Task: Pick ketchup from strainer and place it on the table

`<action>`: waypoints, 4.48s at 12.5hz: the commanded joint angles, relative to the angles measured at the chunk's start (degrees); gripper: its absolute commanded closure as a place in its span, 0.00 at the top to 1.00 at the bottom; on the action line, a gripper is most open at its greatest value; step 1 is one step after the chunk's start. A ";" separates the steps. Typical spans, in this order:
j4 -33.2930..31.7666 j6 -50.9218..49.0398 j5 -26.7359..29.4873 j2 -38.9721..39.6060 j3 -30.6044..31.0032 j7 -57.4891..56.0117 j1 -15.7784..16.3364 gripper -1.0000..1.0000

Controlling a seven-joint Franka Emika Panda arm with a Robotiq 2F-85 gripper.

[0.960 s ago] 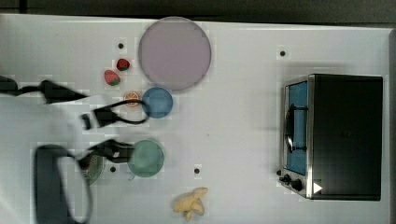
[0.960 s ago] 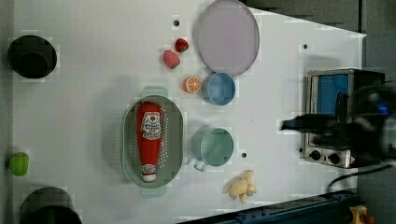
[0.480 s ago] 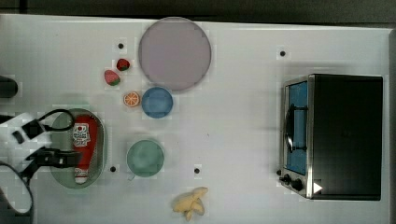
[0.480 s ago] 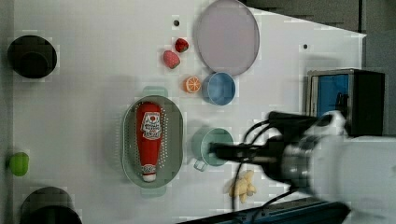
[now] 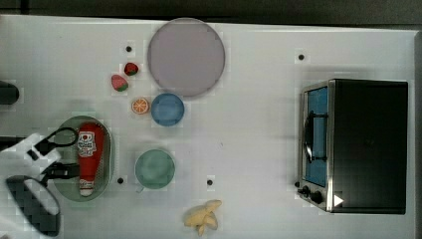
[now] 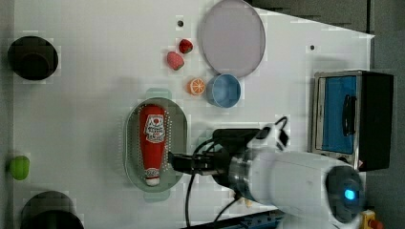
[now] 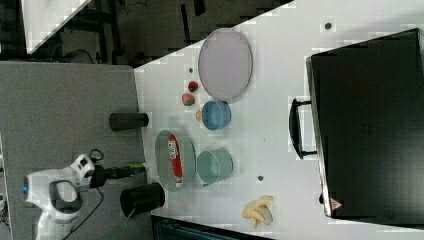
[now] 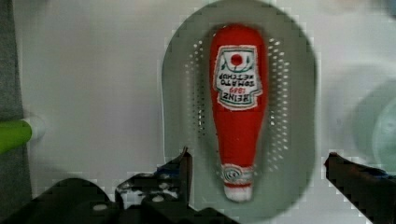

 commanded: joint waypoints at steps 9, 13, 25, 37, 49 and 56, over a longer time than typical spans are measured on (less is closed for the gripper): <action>-4.80 18.08 -12.89 18.37 -1.66 10.94 -0.07 1.00; -3.88 21.56 -18.18 23.27 -4.60 11.80 1.40 1.00; 1.26 13.67 -18.54 20.60 -6.15 11.85 4.84 0.56; 10.63 -15.58 -5.09 -2.62 -11.70 -9.39 -6.15 0.56; 7.10 -15.87 -5.08 -3.17 -36.12 -28.33 -10.83 0.56; -8.51 0.42 -5.08 -1.85 -37.98 -28.02 -10.74 0.56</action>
